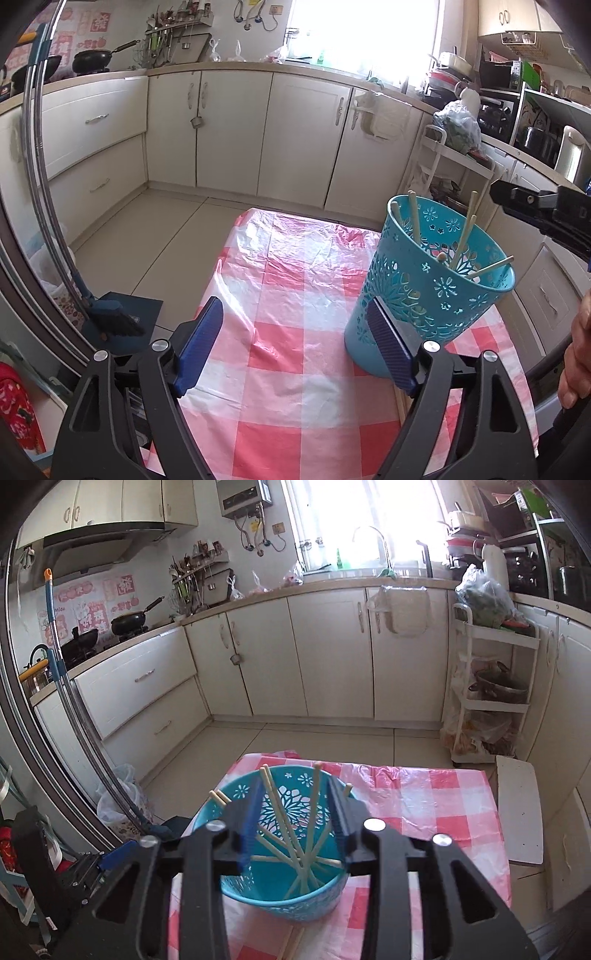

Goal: Organize utensils
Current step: 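Carry the chopstick over the teal bin and open the right tool, then bring the right tool back down to the chopsticks on the table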

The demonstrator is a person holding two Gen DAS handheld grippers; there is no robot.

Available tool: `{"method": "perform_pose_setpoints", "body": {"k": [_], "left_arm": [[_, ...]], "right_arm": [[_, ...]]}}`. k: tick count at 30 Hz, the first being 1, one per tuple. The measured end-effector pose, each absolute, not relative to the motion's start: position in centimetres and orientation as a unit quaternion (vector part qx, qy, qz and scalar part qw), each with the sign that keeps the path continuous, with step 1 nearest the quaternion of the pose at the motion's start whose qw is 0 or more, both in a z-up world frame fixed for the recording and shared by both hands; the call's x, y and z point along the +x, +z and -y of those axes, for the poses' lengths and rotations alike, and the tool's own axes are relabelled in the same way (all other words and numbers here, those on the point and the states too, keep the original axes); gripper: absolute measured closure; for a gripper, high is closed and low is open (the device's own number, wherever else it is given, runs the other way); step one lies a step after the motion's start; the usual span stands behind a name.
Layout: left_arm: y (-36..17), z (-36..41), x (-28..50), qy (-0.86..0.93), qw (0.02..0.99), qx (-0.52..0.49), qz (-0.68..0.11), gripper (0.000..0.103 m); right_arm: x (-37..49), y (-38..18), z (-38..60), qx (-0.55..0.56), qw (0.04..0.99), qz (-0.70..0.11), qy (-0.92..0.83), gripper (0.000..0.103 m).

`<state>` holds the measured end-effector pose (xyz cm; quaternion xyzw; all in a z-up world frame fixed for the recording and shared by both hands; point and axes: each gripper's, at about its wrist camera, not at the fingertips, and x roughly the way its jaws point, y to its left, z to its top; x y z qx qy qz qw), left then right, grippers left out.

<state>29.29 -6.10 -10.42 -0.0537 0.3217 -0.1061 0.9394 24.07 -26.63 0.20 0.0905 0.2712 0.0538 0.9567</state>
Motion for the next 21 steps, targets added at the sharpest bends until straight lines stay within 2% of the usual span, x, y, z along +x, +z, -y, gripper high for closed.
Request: {"method": "perform_pose_setpoints", "body": {"k": [5, 8, 11, 13, 21], "left_arm": [[-10.6, 6.2, 29.4, -0.103, 0.938, -0.050, -0.327, 0.024], [-10.8, 6.3, 29.4, -0.101, 0.937, -0.048, -0.331, 0.024], [-11.0, 6.5, 29.2, -0.099, 0.937, -0.039, -0.332, 0.024], [-11.3, 6.7, 29.2, -0.098, 0.936, -0.033, -0.336, 0.023], [-12.2, 6.7, 29.4, -0.098, 0.930, -0.027, -0.352, 0.022]], "right_arm": [[18.6, -0.4, 25.1, 0.073, 0.964, -0.250, 0.058, 0.061], [16.8, -4.8, 24.0, 0.061, 0.946, -0.311, 0.065, 0.063], [16.4, -9.7, 24.0, 0.087, 0.918, -0.382, 0.061, 0.072], [16.3, -12.1, 24.4, 0.107, 0.904, -0.411, 0.053, 0.075], [16.6, -14.9, 23.8, 0.108, 0.889, -0.443, 0.038, 0.075]]}}
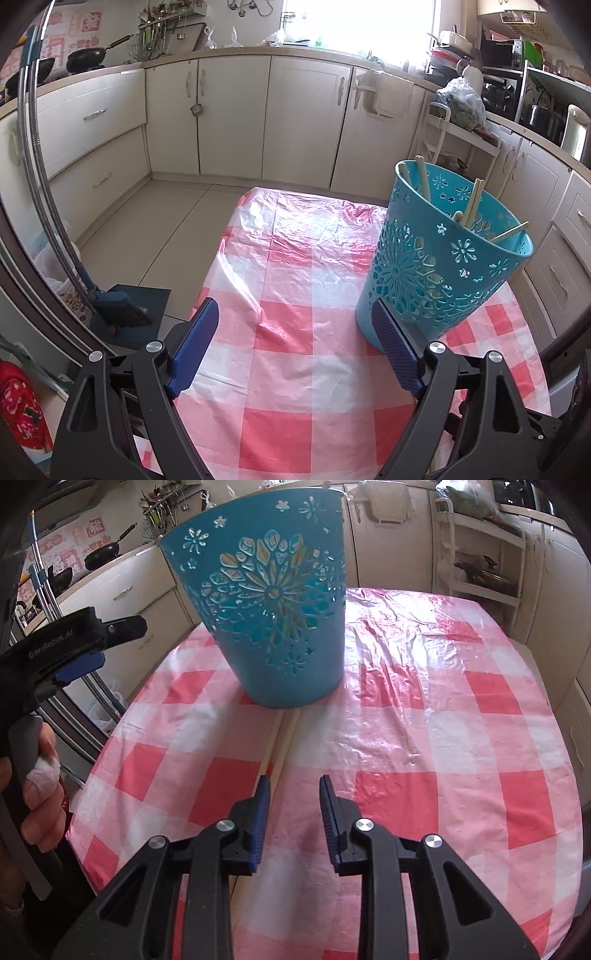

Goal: Organize utensils
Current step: 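Bring the right tool back down to the chopsticks on the table, then lower the left tool onto a chopstick and close it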

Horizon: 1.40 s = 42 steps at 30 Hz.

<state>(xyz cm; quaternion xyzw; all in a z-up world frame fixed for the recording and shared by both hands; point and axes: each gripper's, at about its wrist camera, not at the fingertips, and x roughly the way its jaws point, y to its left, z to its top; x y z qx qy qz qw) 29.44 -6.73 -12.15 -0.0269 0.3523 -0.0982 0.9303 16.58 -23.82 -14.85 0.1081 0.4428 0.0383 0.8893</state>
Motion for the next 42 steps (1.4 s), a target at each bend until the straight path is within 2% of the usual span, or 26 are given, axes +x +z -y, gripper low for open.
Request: {"method": "perform_pose_setpoints", "body": {"k": [10, 12, 14, 16, 24, 30, 32, 34, 36, 42], "left_arm": [[-12.9, 7.5, 29.6, -0.107, 0.923, -0.011, -0.369, 0.021], [-13.1, 7.7, 29.6, -0.110, 0.921, -0.007, -0.373, 0.020], [-13.5, 8.1, 29.5, -0.116, 0.917, -0.001, -0.381, 0.020], [-14.2, 9.0, 29.2, -0.135, 0.908, 0.008, -0.397, 0.020], [-17.4, 15.6, 26.0, -0.234, 0.860, 0.083, -0.446, 0.022], [-19.5, 17.5, 25.4, -0.234, 0.844, 0.100, -0.472, 0.043], [-19.5, 17.6, 25.2, -0.233, 0.848, 0.109, -0.463, 0.056], [-19.4, 17.6, 25.2, -0.239, 0.849, 0.110, -0.459, 0.093], [-19.2, 16.9, 25.5, -0.253, 0.841, 0.096, -0.468, 0.097], [-17.2, 15.1, 25.2, -0.297, 0.823, 0.077, -0.478, 0.098]], "right_arm": [[18.0, -15.9, 22.5, 0.079, 0.891, -0.446, 0.038, 0.075], [18.1, -15.9, 22.1, 0.055, 0.893, -0.445, 0.038, 0.078], [18.0, -16.0, 22.2, 0.038, 0.893, -0.446, 0.039, 0.087], [17.8, -16.0, 22.7, 0.032, 0.891, -0.450, 0.044, 0.092], [16.0, -16.1, 27.0, 0.077, 0.884, -0.460, 0.021, 0.094], [16.4, -16.1, 27.4, 0.093, 0.887, -0.452, 0.021, 0.094], [16.6, -16.2, 27.6, 0.096, 0.888, -0.449, 0.021, 0.094], [16.7, -16.2, 27.5, 0.096, 0.890, -0.446, 0.021, 0.094], [16.5, -16.2, 27.3, 0.088, 0.890, -0.446, 0.024, 0.094], [16.6, -16.5, 28.0, 0.119, 0.888, -0.443, 0.034, 0.096]]}}
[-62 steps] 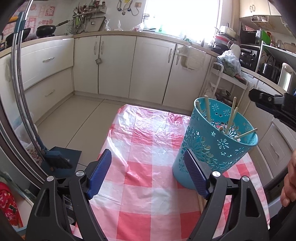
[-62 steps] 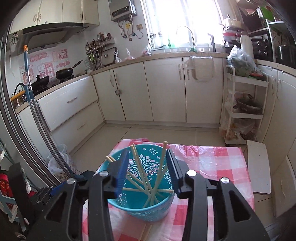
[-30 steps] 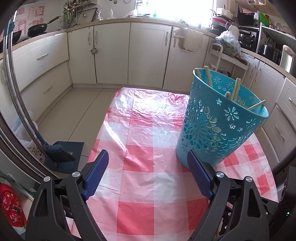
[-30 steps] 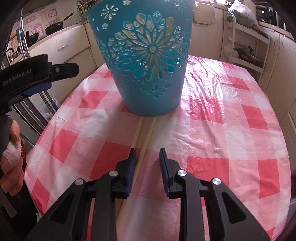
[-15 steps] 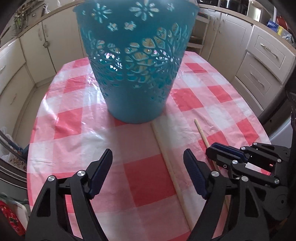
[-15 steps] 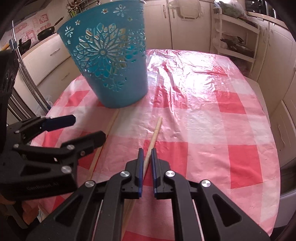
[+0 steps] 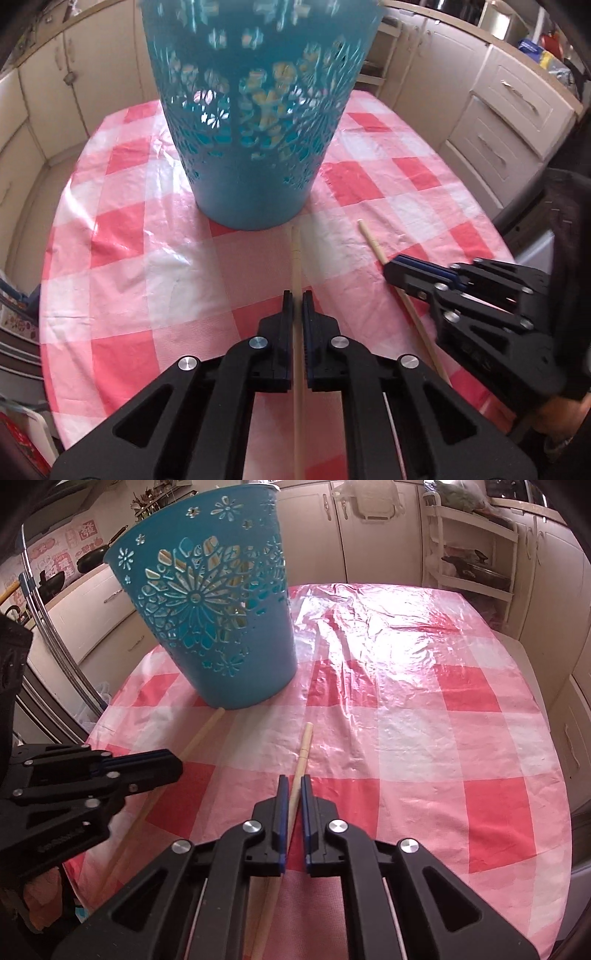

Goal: Organize utensils
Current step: 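Lower the left tool onto a chopstick and close it, then lift the chopstick over the teal bin and open the left tool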

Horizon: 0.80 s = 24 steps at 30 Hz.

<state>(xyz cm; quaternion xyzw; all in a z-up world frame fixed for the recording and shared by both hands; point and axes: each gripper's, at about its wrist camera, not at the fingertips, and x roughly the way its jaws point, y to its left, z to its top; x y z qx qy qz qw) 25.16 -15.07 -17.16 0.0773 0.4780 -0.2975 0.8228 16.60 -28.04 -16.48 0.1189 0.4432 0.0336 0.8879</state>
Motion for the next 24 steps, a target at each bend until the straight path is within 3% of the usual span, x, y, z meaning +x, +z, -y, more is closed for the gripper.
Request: {"method": "perform_pose_setpoints", "body": {"k": [8, 17, 24], "left_arm": [[-10.0, 12.3, 22.9, -0.385, 0.812, 0.039, -0.437, 0.098], [2.8, 10.3, 25.7, -0.382, 0.880, -0.027, -0.282, 0.098], [5.7, 11.9, 31.7, -0.285, 0.935, -0.088, -0.194, 0.098]], "right_arm": [[16.9, -16.5, 28.3, 0.132, 0.888, -0.439, 0.035, 0.096], [16.8, -16.6, 28.3, 0.130, 0.889, -0.439, 0.034, 0.096], [16.8, -16.6, 28.1, 0.125, 0.890, -0.437, 0.031, 0.096]]}}
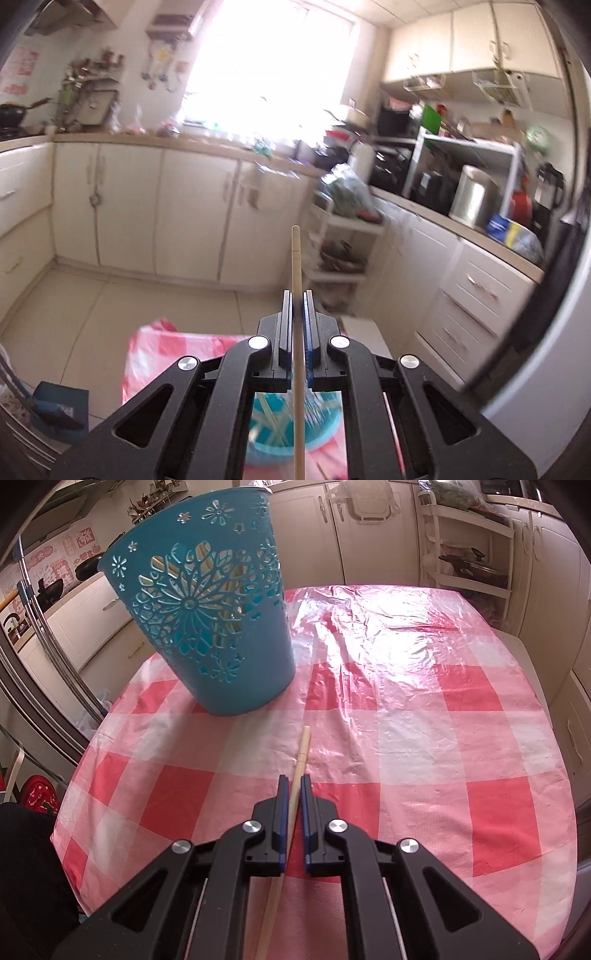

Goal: Organize utensils
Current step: 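Lift the chopstick over the teal bin and open the left tool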

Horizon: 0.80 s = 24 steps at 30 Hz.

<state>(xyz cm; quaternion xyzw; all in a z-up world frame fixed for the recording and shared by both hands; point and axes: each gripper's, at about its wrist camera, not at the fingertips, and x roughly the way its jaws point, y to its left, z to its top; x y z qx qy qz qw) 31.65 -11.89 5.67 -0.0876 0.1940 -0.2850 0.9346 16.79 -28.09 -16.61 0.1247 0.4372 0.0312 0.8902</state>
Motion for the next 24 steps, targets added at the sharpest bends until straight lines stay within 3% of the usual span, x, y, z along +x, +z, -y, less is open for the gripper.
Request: {"method": "perform_pose_setpoints", "body": {"k": [9, 17, 18, 20, 22, 24], "left_arm": [[0.8, 15.1, 37.9, -0.205, 0.952, -0.096, -0.205, 0.098], [-3.3, 15.6, 37.4, -0.202, 0.946, -0.045, -0.250, 0.097], [-3.6, 15.4, 36.9, -0.204, 0.944, -0.038, -0.257, 0.095], [-4.0, 14.8, 36.0, -0.202, 0.943, -0.025, -0.264, 0.078], [-4.0, 13.7, 34.6, -0.188, 0.947, -0.013, -0.259, 0.052], [-4.0, 12.2, 33.1, -0.175, 0.952, -0.005, -0.252, 0.043]], "right_arm": [[17.0, -16.6, 28.1, 0.124, 0.890, -0.438, 0.032, 0.096], [17.1, -16.6, 28.1, 0.126, 0.889, -0.439, 0.034, 0.096], [17.1, -16.6, 28.1, 0.127, 0.889, -0.440, 0.034, 0.096], [17.1, -16.5, 28.1, 0.124, 0.888, -0.441, 0.036, 0.096], [17.1, -16.5, 27.9, 0.116, 0.888, -0.443, 0.037, 0.094], [17.0, -16.4, 27.5, 0.100, 0.890, -0.443, 0.034, 0.093]]}}
